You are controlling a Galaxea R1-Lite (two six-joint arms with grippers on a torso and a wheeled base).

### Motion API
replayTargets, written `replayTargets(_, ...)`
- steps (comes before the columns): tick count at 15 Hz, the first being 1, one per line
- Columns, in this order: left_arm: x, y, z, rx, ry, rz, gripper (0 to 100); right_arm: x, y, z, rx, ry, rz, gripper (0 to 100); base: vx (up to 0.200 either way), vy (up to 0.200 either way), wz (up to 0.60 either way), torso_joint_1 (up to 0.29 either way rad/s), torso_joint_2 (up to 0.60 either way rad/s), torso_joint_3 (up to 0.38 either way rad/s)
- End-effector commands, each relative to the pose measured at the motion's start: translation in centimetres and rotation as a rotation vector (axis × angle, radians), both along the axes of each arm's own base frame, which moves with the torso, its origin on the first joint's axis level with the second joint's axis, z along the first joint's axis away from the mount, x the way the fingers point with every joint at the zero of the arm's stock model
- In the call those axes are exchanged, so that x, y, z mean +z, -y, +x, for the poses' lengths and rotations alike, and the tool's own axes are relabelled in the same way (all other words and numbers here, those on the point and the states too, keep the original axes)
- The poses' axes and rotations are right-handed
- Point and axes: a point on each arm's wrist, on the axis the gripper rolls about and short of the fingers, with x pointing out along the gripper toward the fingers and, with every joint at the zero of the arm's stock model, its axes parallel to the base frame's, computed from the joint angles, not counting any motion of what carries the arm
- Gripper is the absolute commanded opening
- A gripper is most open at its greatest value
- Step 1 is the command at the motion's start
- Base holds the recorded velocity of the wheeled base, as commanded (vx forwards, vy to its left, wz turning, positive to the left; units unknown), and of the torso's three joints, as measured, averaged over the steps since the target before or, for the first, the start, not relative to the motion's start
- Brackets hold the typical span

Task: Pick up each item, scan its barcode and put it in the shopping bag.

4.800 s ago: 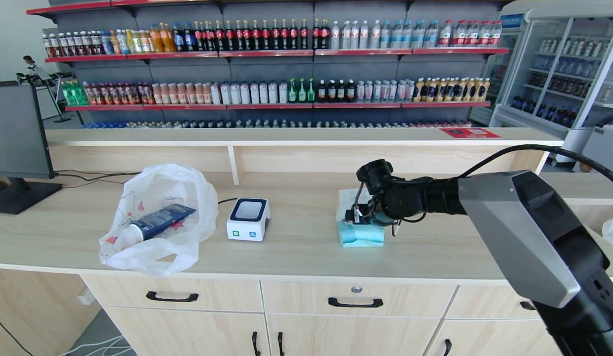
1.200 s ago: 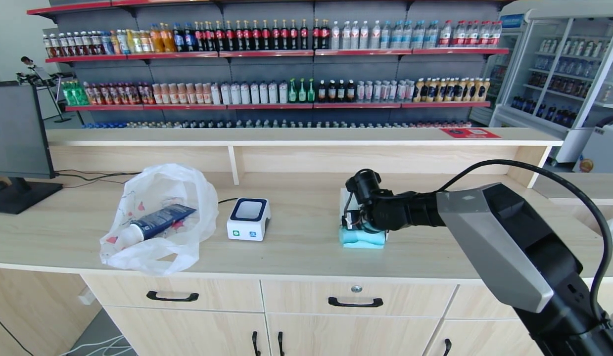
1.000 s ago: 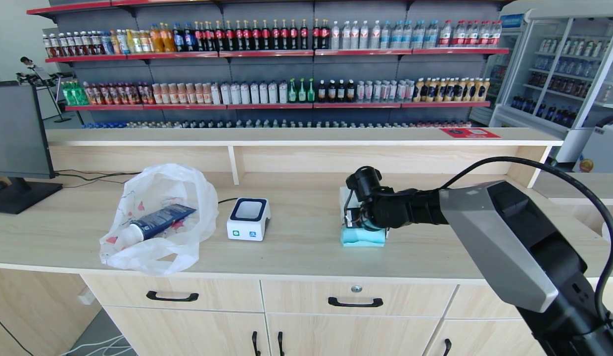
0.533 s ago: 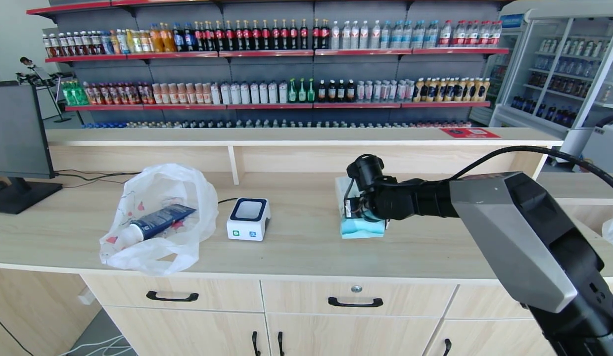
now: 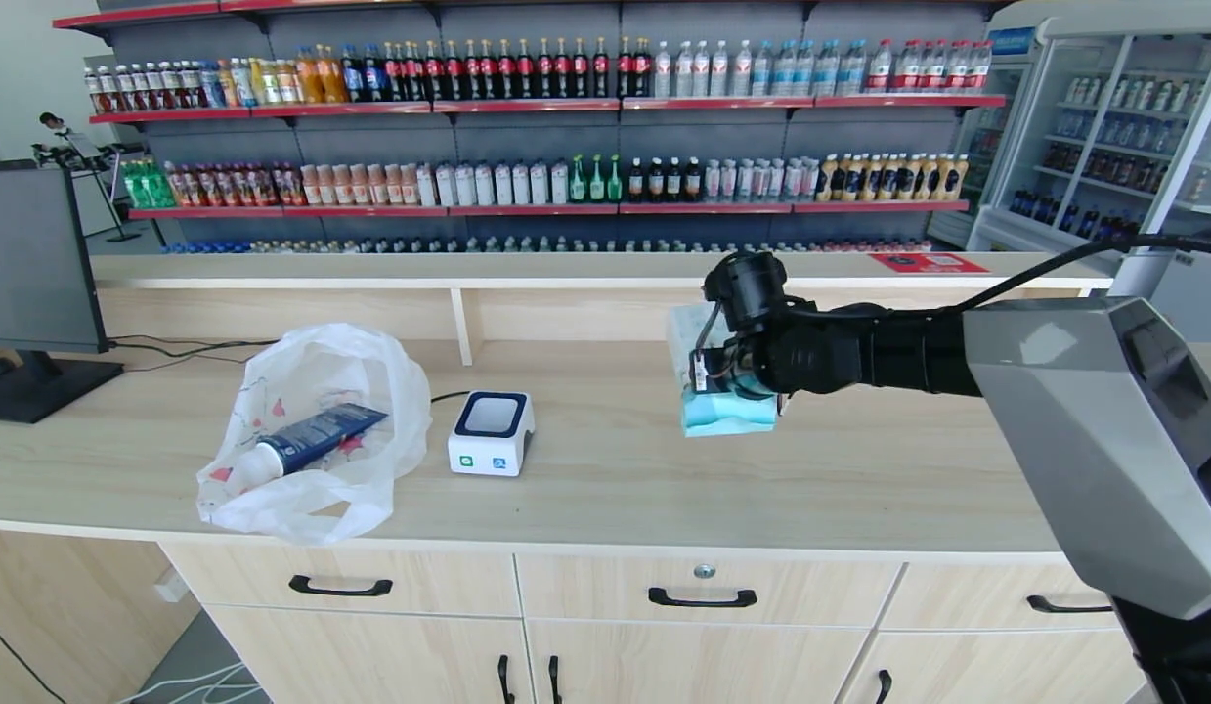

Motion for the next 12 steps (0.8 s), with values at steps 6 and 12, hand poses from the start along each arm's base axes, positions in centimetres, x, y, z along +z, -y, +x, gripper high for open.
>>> replayTargets(6, 0.0, 0.0, 0.0, 0.001, 0.0, 0.0, 0, 16.9, 1.6, -10.3, 0.047, 0.379, 0.17, 0, 0.0, 0.0, 0.0, 0.0, 0.0, 0.0)
replayTargets(12, 0.0, 0.0, 0.0, 0.001, 0.0, 0.0, 0, 12.9, 5.3, -17.6, 0.086, 0.528, 0.144, 0, 0.0, 0.0, 0.0, 0.0, 0.0, 0.0)
